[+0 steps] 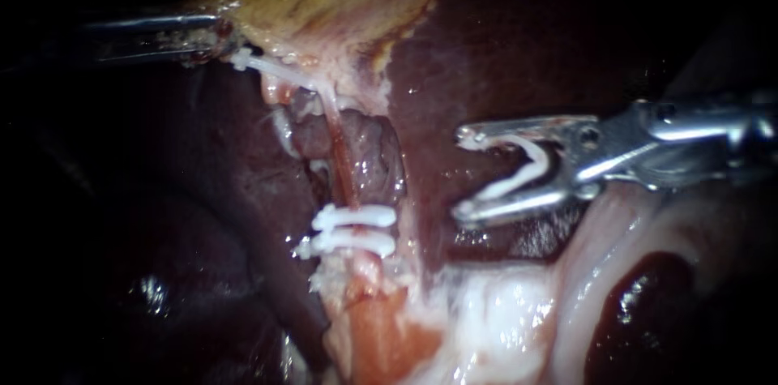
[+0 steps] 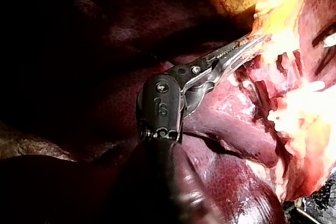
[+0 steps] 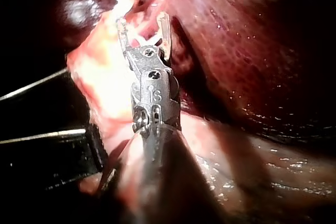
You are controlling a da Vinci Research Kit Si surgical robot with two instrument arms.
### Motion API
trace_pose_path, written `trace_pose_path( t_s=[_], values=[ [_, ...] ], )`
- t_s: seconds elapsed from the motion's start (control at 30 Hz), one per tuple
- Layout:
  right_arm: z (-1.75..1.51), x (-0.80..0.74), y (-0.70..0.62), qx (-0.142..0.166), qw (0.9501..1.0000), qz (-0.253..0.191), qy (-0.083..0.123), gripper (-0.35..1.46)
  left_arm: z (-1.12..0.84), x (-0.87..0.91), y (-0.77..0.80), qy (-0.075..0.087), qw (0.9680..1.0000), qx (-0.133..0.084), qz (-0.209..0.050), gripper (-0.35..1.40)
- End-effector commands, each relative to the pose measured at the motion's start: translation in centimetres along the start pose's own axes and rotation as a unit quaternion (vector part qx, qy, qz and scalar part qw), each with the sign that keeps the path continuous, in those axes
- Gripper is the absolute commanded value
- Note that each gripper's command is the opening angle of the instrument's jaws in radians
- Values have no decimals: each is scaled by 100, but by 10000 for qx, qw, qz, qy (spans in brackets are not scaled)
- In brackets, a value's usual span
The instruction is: Clipping third clip right tube
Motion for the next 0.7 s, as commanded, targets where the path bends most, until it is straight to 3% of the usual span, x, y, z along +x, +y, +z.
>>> trace_pose_path(
  t_s=[0.03, 0.3, 0.43, 0.6, 0.7],
  values=[
    [10, 1, 4, -25, 10000, 78, 6, 49, 0, 0, 1, 0, 10000, 7, 2, -35],
    [73, 6, 23, -137, 9980, 573, 212, 49, 2, -1, 3, 4, 10000, 19, 4, -35],
    [99, 18, 28, 4, 9951, 811, 565, 50, 4, -1, 3, 5, 10000, 22, 5, -35],
    [108, 30, 22, 310, 9870, 1106, 1121, 50, 4, -1, 3, 6, 10000, 24, 5, -35],
    [106, 37, 11, 503, 9837, 1152, 1285, 50, 5, -1, 3, 6, 10000, 25, 6, -35]
  ],
)
